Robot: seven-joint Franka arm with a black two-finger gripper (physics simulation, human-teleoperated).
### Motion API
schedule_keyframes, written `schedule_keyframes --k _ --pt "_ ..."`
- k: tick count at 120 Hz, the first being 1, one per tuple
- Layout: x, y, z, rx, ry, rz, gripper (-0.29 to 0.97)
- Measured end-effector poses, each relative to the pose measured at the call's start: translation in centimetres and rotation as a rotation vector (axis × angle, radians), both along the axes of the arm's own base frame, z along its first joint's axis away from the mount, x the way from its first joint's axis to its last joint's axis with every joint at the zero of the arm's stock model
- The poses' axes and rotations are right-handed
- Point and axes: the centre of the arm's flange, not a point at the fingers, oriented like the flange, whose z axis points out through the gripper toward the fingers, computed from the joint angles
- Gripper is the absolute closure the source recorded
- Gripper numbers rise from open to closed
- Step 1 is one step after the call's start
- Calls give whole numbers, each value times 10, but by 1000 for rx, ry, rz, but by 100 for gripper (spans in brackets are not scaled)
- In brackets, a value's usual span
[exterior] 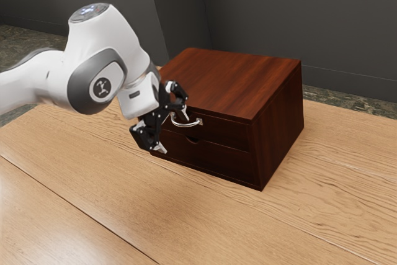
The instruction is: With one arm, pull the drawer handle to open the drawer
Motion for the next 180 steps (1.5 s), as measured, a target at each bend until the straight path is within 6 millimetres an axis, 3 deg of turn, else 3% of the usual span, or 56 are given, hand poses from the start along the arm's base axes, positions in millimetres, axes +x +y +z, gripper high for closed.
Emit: schedule_keyframes --k 160,180 --pt "3 14 -21 22 -86 -14 0" --pt "3 16 -21 23 -90 -12 5"
